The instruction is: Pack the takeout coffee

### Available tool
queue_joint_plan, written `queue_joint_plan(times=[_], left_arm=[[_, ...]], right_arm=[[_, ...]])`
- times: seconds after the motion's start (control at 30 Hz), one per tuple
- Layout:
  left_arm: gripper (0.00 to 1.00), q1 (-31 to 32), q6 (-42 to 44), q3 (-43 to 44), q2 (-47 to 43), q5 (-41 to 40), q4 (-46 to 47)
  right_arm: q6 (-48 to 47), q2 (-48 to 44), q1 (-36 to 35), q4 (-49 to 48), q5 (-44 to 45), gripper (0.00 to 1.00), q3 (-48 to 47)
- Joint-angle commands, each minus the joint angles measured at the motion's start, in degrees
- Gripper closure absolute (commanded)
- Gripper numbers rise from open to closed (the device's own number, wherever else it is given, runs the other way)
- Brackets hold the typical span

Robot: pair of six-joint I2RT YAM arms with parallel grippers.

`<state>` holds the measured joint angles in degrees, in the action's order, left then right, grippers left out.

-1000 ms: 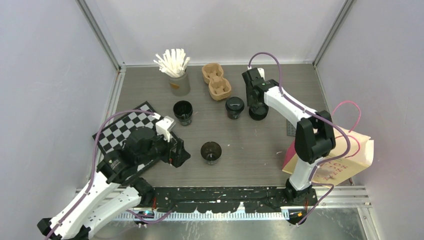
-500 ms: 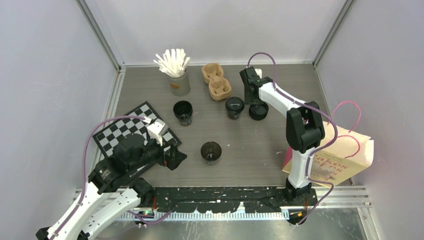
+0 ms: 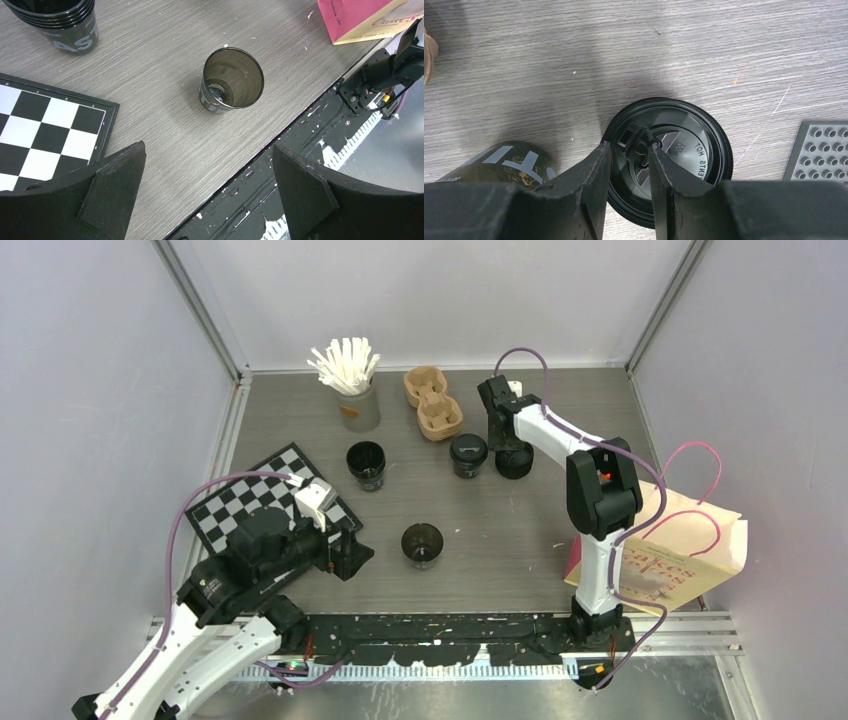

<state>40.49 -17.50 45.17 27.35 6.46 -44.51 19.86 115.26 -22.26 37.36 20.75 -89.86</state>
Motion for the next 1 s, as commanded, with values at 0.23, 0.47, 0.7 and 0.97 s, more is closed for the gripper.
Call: queue_joint_plan(times=[0.23, 0.47, 0.7, 0.97], left_arm=[[0.0, 0.12, 0.97, -0.12, -0.58, -0.29, 1.55], [0.0, 0.16, 0.97, -0.08, -0.59, -0.23, 1.49], [0.0, 0.12, 0.97, -0.08, -0.5, -0.38, 1.45], [0.0, 0.12, 1.11, -0.08, -1.17, -0.75, 1.29]], right_arm=[[-2.41, -3.85, 0.15, 3.65, 10.11, 0.61, -3.25], [-2.6, -5.32, 0.7, 4.27, 12.56, 0.6, -1.77], [-1.62, -4.73, 2.76, 4.14, 10.02, 0.57, -1.56], [-1.48, -4.48, 4.4, 3.84, 6.27, 0.55, 0.1]])
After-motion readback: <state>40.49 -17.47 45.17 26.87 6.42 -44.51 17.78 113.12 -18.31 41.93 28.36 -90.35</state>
